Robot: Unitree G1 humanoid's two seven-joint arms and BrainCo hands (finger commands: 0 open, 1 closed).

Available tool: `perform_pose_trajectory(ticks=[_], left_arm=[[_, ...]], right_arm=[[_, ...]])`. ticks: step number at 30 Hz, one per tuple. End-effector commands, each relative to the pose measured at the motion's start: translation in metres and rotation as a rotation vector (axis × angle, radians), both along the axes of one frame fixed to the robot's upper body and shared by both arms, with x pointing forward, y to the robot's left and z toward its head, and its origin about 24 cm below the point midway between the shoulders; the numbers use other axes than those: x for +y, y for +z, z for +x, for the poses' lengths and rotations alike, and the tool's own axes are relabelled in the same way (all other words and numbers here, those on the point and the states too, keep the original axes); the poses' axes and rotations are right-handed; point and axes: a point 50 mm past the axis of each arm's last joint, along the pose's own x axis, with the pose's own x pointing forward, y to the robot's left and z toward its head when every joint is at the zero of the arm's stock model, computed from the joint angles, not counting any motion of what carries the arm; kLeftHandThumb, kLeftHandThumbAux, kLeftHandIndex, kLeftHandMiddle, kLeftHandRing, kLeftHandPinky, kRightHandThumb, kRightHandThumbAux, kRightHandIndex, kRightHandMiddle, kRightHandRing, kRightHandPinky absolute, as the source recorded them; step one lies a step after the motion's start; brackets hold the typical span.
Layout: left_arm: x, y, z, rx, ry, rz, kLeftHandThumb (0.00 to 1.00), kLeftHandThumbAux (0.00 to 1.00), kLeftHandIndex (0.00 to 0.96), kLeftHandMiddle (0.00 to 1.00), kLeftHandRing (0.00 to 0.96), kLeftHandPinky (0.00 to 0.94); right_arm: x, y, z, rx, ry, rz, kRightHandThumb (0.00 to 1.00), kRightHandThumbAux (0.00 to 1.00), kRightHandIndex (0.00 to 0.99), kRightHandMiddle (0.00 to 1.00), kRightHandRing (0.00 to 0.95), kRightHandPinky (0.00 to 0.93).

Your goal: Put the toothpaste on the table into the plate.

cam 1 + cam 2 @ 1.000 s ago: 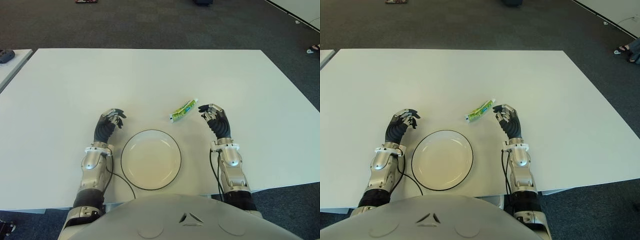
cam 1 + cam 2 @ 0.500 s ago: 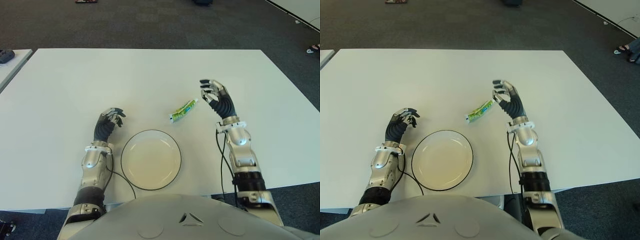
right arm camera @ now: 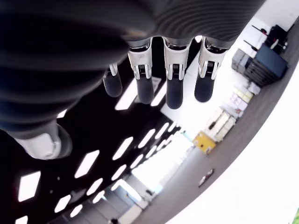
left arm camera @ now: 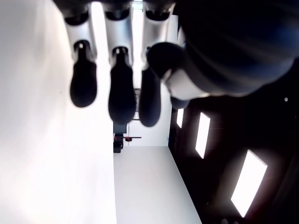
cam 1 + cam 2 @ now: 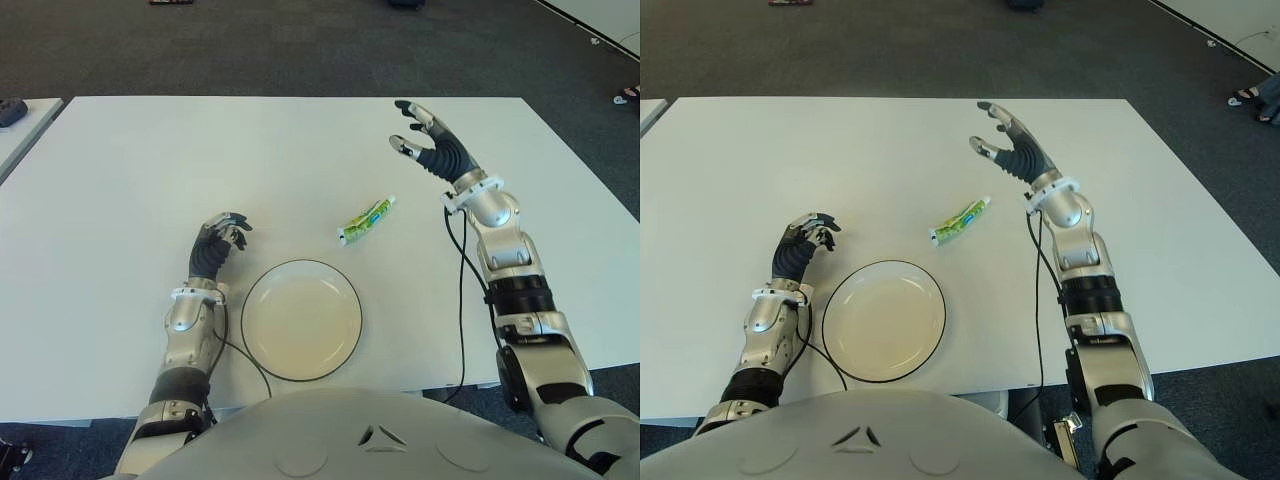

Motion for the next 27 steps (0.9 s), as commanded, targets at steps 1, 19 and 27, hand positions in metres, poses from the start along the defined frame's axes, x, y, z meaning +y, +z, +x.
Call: perform_pose_trajectory(ticks=[1, 19, 27], left_arm=[[0.001, -0.003, 0.001, 0.016, 0.007, 0.0, 0.836, 0.674, 0.419, 0.508, 0.655, 0.653], [-0.001, 0.0, 0.005, 0.014, -0.027, 0.013, 0.835, 0.674, 0.417, 0.513, 0.666, 0.66], [-0.001, -0.002, 0.004, 0.028, -0.023, 0.026, 0.836, 0.674, 0.416, 0.516, 0.672, 0.672]], right_arm=[[0.017, 0.021, 0.011, 0.014, 0.049, -0.058, 0.476, 0.346, 0.015, 0.004, 0.002, 0.003], [0.021, 0.051, 0.033, -0.074, 0.117, -0.547, 0.541, 0.25, 0.0, 0.0, 0.0, 0.0], [0.02, 0.051, 0.032, -0.093, 0.145, -0.759, 0.566, 0.253, 0.0, 0.0, 0.0, 0.0]])
